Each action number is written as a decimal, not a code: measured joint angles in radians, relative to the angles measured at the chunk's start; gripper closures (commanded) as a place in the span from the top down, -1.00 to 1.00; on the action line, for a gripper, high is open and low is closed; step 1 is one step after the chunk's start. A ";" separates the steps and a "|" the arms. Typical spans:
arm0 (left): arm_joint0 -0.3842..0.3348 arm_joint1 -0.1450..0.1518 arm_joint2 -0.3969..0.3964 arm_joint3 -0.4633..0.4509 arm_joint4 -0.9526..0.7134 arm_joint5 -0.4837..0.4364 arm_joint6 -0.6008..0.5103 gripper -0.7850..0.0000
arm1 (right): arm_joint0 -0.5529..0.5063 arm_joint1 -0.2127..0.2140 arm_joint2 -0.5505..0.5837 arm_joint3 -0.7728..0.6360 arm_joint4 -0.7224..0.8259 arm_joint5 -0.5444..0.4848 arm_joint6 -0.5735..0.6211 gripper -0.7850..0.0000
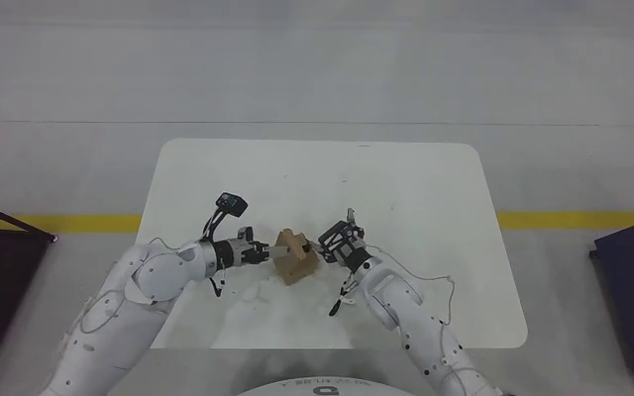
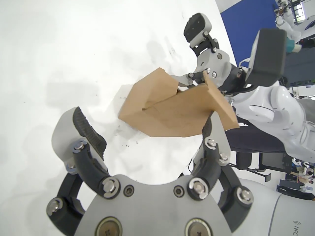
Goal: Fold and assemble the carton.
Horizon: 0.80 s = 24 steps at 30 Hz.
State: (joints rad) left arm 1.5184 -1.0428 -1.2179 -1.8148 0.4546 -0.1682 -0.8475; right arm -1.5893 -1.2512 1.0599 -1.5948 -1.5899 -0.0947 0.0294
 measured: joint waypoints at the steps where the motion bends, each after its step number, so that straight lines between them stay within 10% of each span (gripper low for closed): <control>1: -0.006 -0.001 0.009 0.007 0.004 0.003 0.000 1.00 | 0.000 0.000 -0.001 -0.001 -0.001 0.001 0.001 1.00; 24: -0.076 -0.012 0.098 0.145 0.011 0.022 0.007 1.00 | -0.016 0.005 0.029 -0.018 0.022 -0.023 -0.018 1.00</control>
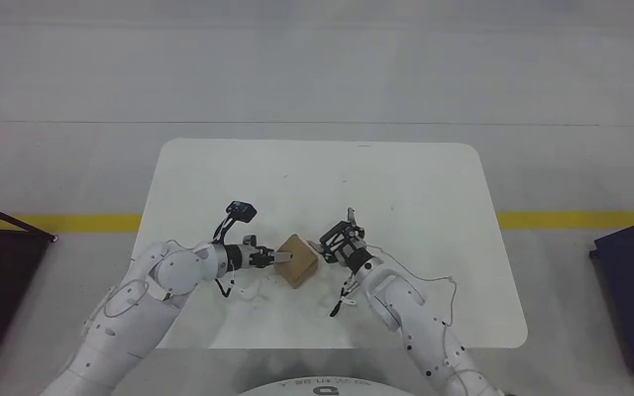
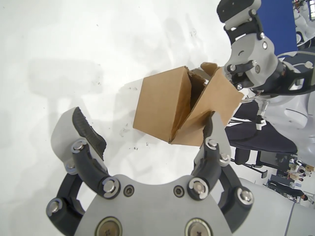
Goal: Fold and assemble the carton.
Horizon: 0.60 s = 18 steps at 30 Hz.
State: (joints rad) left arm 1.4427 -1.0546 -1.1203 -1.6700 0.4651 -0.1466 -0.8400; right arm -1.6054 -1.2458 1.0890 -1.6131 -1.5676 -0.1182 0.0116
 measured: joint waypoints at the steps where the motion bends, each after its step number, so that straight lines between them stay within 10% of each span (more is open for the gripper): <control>1: -0.001 0.000 0.000 0.000 0.000 0.000 0.000 1.00 | -0.003 0.001 0.006 -0.003 0.003 -0.001 -0.002 1.00; 18: -0.001 0.006 -0.001 -0.009 0.011 0.010 -0.004 1.00 | -0.038 0.017 0.029 -0.057 -0.023 -0.103 -0.029 1.00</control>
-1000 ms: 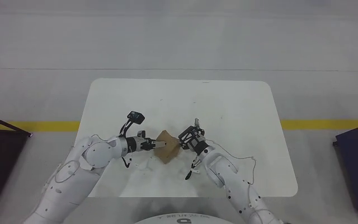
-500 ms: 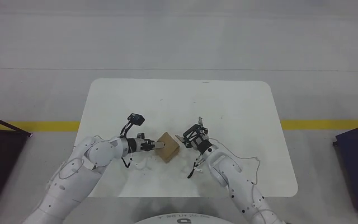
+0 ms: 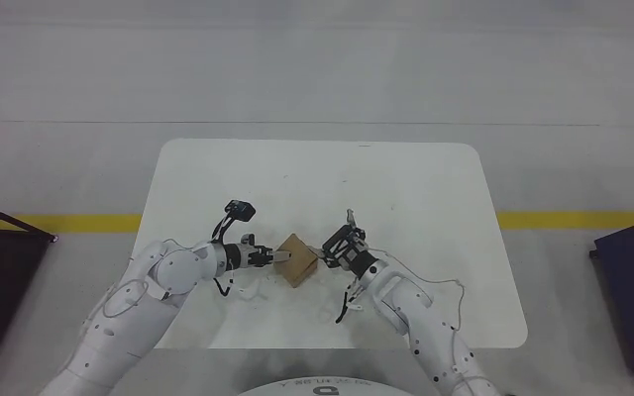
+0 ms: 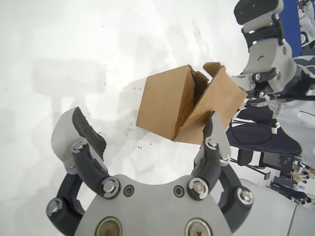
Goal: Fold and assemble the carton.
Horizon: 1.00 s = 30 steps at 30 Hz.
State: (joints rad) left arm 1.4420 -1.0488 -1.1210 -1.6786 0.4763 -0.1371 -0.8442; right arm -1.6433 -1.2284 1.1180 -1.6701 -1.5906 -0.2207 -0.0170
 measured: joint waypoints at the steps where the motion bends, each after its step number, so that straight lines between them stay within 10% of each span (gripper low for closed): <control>1: -0.001 0.000 0.001 0.000 0.000 0.001 -0.001 1.00 | 0.001 0.000 -0.001 0.002 -0.002 0.000 0.004 1.00; 30: -0.032 -0.004 0.040 0.030 0.010 0.022 0.011 1.00 | -0.036 0.011 0.051 -0.065 0.022 0.045 -0.003 1.00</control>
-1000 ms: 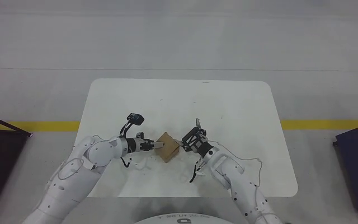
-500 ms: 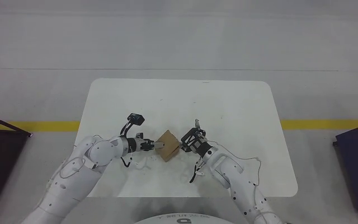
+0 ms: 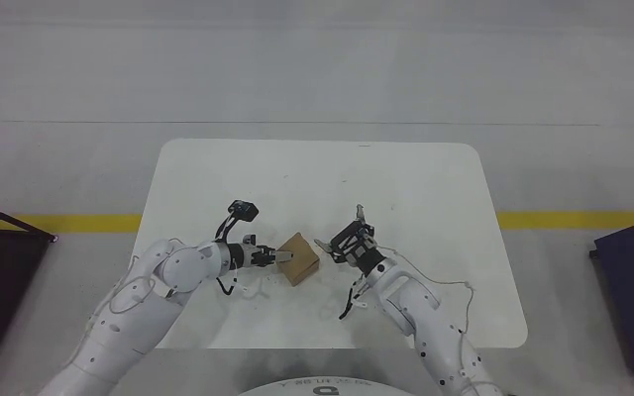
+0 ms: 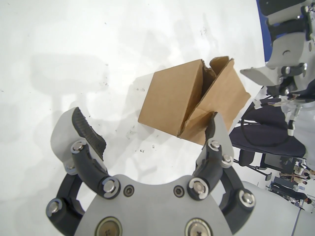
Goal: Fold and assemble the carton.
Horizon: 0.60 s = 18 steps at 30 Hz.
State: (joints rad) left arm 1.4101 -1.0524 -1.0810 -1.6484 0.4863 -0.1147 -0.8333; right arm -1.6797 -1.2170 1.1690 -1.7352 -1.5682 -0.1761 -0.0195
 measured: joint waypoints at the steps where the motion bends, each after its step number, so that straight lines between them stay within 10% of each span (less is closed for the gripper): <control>1: -0.001 0.000 0.001 0.001 0.000 0.000 0.000 1.00 | -0.001 0.001 0.005 -0.002 0.004 0.001 0.000 1.00; 18: -0.009 0.001 0.006 0.008 -0.005 0.003 -0.003 1.00 | 0.079 -0.010 -0.079 0.032 -0.028 -0.050 0.056 1.00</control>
State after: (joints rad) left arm 1.4014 -1.0517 -1.0746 -1.6403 0.4809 -0.1121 -0.8362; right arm -1.6006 -1.2268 1.0897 -1.7033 -1.5964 -0.2261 0.0368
